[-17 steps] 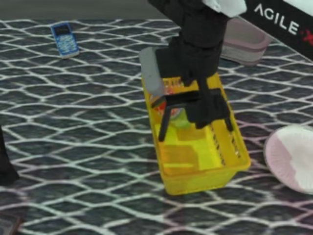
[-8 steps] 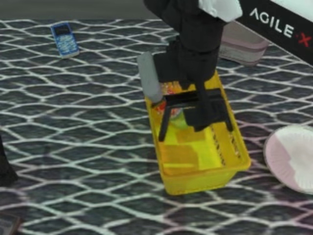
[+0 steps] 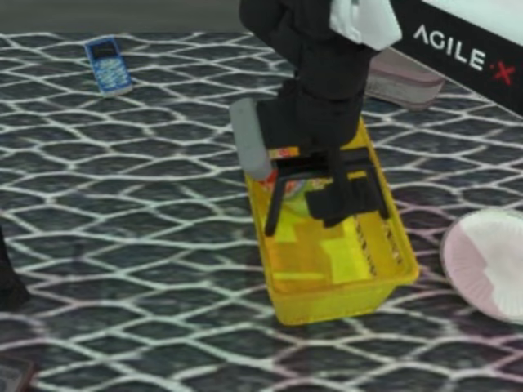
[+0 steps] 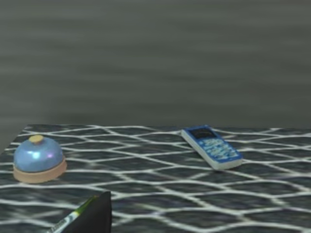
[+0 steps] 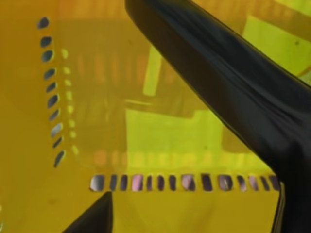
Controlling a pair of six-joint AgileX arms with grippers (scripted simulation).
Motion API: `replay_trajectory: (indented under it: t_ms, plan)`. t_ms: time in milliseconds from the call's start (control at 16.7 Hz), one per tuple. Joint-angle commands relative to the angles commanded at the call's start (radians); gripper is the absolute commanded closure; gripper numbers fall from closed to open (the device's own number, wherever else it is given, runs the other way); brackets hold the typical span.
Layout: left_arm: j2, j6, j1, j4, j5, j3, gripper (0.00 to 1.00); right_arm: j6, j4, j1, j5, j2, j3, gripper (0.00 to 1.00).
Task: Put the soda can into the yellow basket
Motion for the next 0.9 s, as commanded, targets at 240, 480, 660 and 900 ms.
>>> replay_trajectory:
  t_ms: [240,480,660,900]
  plan:
    - [0.0,0.0,0.0,0.0,0.0,0.0,0.0,0.0,0.0,0.0,0.0,0.0,0.0,0.38]
    - [0.0,0.0,0.0,0.0,0.0,0.0,0.0,0.0,0.0,0.0,0.0,0.0,0.0,0.68]
    - [0.0,0.0,0.0,0.0,0.0,0.0,0.0,0.0,0.0,0.0,0.0,0.0,0.0,0.9]
    - [0.0,0.0,0.0,0.0,0.0,0.0,0.0,0.0,0.0,0.0,0.0,0.0,0.0,1.0]
